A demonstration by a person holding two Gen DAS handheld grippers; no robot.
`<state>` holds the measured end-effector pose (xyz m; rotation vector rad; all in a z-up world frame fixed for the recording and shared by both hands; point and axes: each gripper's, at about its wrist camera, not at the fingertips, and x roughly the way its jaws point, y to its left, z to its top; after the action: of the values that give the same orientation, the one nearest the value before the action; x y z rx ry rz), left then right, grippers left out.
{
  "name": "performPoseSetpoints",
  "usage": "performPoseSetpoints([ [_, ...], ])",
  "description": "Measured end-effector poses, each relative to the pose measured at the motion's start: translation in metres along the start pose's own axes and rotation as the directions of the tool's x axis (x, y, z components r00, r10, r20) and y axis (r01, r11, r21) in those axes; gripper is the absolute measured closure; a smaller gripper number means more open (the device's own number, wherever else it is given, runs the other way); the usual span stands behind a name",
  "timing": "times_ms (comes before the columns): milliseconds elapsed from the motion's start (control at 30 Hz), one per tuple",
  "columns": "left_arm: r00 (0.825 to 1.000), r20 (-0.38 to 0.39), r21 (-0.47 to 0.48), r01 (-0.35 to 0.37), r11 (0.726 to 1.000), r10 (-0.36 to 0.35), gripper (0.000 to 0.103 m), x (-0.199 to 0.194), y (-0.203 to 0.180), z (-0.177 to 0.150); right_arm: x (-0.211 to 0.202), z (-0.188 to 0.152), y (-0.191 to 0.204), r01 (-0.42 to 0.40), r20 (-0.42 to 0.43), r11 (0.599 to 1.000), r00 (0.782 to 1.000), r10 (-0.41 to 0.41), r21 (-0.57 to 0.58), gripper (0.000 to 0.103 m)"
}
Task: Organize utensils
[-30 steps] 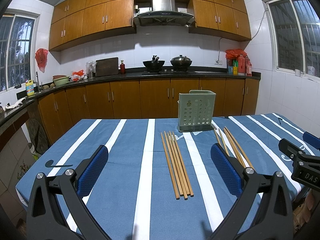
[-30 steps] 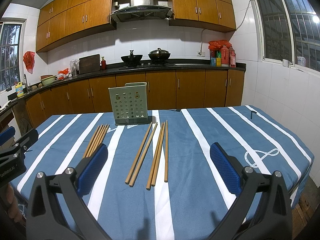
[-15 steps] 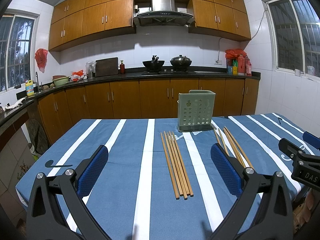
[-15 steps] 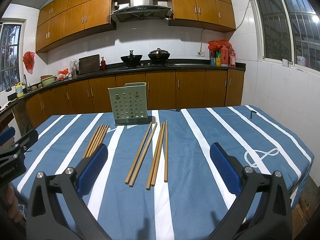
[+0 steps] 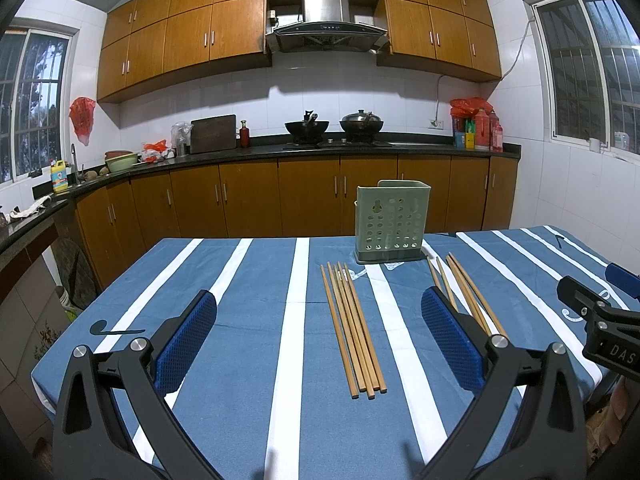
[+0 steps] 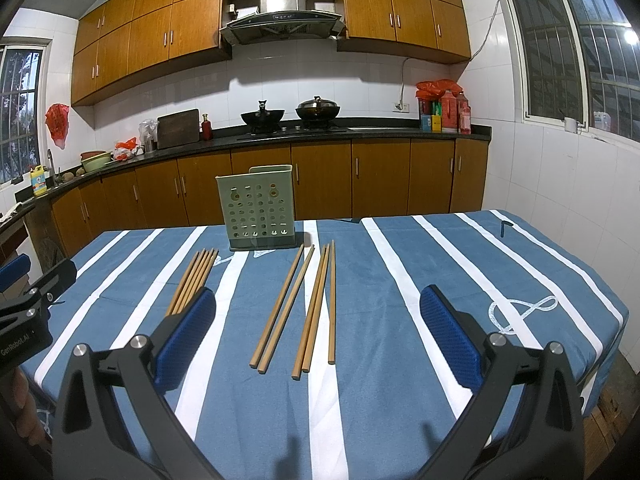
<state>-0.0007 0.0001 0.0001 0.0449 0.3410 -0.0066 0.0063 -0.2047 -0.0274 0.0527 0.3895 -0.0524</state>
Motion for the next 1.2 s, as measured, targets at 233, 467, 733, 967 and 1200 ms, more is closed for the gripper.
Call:
performPoseSetpoints([
  [233, 1.000, 0.000, 0.001, 0.000, 1.000, 0.000, 0.002, -0.001, 0.000, -0.001, 0.000, 0.000, 0.000, 0.000, 0.000, 1.000, 1.000, 0.000, 0.000, 0.004],
  [467, 1.000, 0.000, 0.001, 0.000, 1.000, 0.000, 0.002, 0.000, 0.000, -0.004, 0.000, 0.001, 0.001, -0.001, 0.000, 1.000, 1.000, 0.001, 0.000, 0.004],
  [733, 1.000, -0.006, 0.000, -0.005, 1.000, 0.005, 0.002, 0.002, 0.000, -0.007, 0.002, 0.001, 0.001, 0.004, -0.006, 1.000, 1.000, -0.004, -0.001, 0.004],
  [967, 0.996, -0.079, -0.020, -0.030, 0.999, 0.028, 0.002, 0.028, 0.001, -0.008, 0.028, 0.000, -0.008, 0.021, -0.096, 0.999, 0.995, -0.018, 0.026, 0.004],
  [1200, 0.976, -0.220, -0.091, -0.031, 0.995, 0.010, 0.002, 0.059, 0.019, -0.025, 0.085, -0.012, -0.025, 0.052, -0.271, 0.997, 0.962, -0.033, 0.065, 0.030],
])
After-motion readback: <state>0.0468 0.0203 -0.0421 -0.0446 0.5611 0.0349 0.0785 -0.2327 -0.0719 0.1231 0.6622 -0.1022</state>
